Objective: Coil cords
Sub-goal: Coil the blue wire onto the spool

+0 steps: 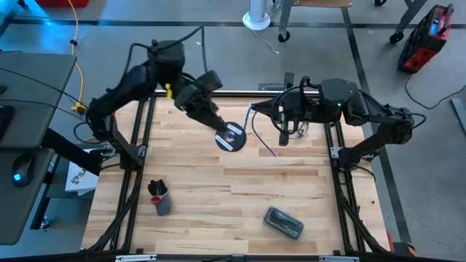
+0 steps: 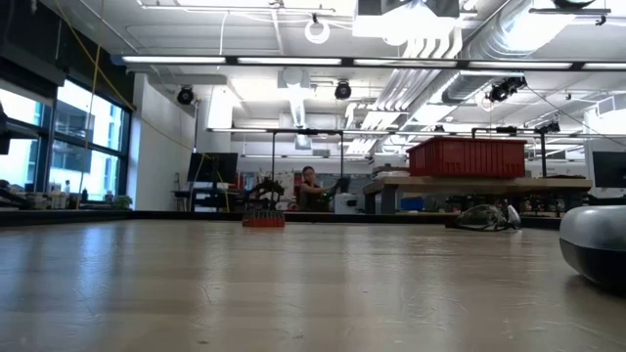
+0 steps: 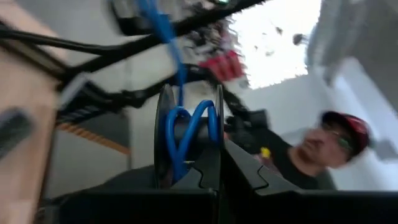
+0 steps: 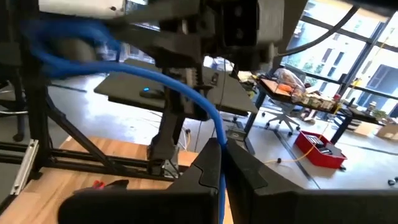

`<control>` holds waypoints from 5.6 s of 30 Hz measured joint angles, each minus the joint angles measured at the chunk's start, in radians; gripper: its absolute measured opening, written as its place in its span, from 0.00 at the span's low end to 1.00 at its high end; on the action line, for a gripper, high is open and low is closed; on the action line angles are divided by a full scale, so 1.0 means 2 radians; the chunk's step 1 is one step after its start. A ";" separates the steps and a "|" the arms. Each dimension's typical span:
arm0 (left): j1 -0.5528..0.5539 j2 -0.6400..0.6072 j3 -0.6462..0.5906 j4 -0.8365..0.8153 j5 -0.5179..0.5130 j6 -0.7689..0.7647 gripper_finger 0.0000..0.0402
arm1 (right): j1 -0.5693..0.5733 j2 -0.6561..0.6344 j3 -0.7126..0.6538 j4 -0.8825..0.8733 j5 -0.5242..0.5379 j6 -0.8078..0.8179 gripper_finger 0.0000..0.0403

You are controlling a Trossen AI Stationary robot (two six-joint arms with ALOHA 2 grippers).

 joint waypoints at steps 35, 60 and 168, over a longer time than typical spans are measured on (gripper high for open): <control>0.014 0.111 0.000 0.473 0.099 -0.248 0.00 | 0.009 -0.008 0.000 0.088 -0.038 0.037 0.00; 0.024 0.112 0.000 0.585 0.040 -0.248 0.00 | -0.001 0.031 0.000 0.171 -0.068 0.137 0.00; 0.169 0.042 0.061 0.357 0.049 0.062 0.00 | -0.053 0.055 -0.001 0.184 -0.199 0.298 0.24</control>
